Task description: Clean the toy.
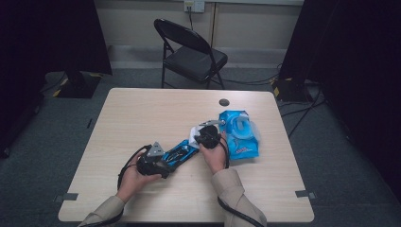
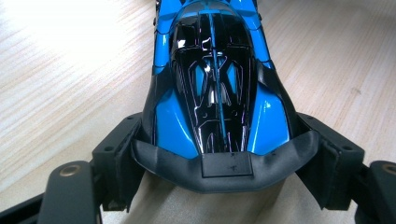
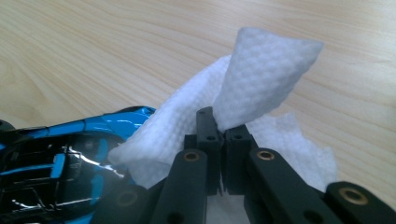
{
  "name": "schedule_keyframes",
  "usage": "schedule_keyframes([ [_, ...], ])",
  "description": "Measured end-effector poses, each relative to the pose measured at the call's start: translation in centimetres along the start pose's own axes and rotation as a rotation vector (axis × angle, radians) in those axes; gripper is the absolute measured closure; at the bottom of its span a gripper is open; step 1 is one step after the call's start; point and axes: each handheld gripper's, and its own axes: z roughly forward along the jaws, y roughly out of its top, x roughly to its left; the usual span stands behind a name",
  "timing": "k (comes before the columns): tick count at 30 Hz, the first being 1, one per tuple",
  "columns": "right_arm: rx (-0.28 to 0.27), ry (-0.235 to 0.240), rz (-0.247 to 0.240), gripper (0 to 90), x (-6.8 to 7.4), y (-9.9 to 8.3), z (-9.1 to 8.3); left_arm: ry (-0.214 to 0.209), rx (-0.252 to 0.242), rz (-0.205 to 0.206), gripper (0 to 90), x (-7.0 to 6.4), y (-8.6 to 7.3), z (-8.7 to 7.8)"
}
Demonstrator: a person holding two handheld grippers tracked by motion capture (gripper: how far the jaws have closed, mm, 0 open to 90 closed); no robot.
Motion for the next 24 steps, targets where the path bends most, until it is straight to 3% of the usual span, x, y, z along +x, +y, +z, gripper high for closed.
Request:
schedule_keyframes([
  [3,0.022,-0.019,0.008,88.4,-0.5,-0.4,0.0,0.0,0.0,0.0,24.2,0.0,0.0,0.0],
  [6,-0.019,0.01,0.055,88.4,-1.2,-0.8,-0.5,0.0,0.001,0.001,24.2,0.0,0.0,0.0],
  [10,-0.043,0.029,0.026,88.4,-0.8,-0.3,-1.7,0.0,0.0,0.0,24.2,0.0,0.0,0.0],
  [18,-0.095,0.151,-0.061,88.4,2.2,0.6,-4.1,-0.001,0.0,0.001,24.2,0.0,0.0,0.0],
  [24,-0.093,0.232,-0.129,88.3,5.0,0.3,-4.9,0.0,0.001,0.002,24.2,0.0,0.0,0.0],
])
